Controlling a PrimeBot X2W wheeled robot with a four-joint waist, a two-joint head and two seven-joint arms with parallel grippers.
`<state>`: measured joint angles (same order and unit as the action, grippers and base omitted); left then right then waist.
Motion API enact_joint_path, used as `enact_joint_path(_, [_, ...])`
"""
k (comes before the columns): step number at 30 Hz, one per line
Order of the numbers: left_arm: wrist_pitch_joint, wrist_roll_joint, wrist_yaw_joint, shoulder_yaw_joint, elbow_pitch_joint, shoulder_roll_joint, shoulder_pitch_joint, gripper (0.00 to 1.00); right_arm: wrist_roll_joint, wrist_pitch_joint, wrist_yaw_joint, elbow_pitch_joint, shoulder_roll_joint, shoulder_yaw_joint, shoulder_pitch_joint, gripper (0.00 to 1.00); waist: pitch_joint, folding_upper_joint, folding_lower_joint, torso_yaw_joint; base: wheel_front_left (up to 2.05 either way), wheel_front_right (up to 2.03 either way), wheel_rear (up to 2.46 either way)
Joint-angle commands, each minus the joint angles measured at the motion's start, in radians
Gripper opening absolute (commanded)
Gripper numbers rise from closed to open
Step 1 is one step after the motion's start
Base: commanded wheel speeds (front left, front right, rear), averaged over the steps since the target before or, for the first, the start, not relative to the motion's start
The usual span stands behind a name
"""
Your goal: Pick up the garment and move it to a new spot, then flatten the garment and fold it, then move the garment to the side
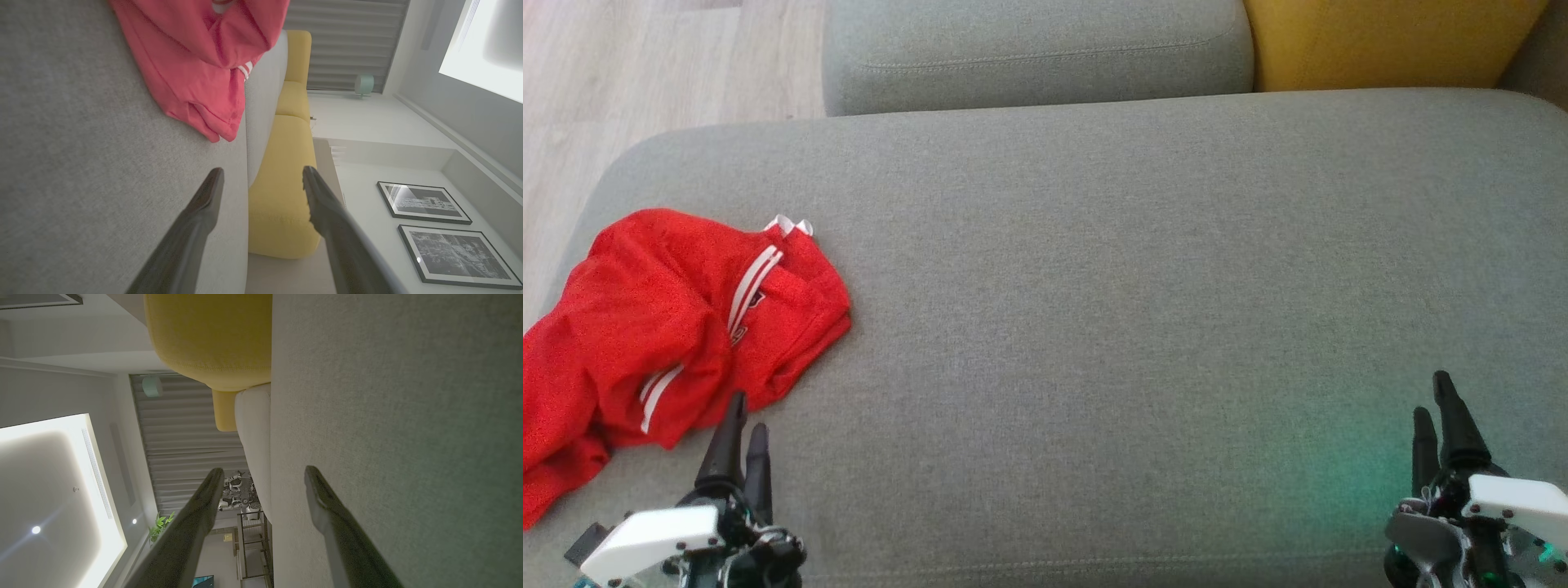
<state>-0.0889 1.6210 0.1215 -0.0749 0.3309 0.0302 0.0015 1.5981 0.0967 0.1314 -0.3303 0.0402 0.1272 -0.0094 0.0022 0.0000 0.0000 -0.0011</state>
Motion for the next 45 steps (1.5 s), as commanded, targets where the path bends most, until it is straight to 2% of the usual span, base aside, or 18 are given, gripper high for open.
enact_joint_path(1, [0.009,-0.005,0.002,0.0,-0.037,0.009,-0.049,1.0,-0.014,-0.014,0.0,0.035,0.004,-0.003,-0.041,1.0,0.0,0.0,0.0,0.0,0.0,0.0,0.0])
enact_joint_path(16, [0.05,-0.063,0.003,-0.044,-0.043,0.01,-0.07,1.0,-0.133,-0.055,0.0,0.045,0.005,0.016,-0.068,1.0,-0.004,0.0,0.0,-0.006,0.0,0.0,0.0])
enact_joint_path(28, [0.085,-0.174,-0.006,-0.092,-0.098,0.011,-0.104,1.0,-0.334,-0.09,0.0,0.114,0.006,0.014,-0.102,1.0,-0.008,0.0,0.0,-0.01,0.0,0.0,0.0])
enact_joint_path(36, [0.108,-0.303,-0.028,-0.081,-0.195,0.012,-0.112,1.0,-0.517,-0.114,0.0,0.185,0.006,-0.013,-0.121,1.0,-0.008,0.0,0.0,-0.014,0.0,0.0,0.0])
enact_joint_path(45, [0.135,-0.493,-0.055,-0.001,-0.284,0.013,-0.103,1.0,-0.729,-0.14,0.0,0.222,0.007,-0.08,-0.124,1.0,-0.005,0.0,0.0,-0.021,0.0,0.0,0.0])
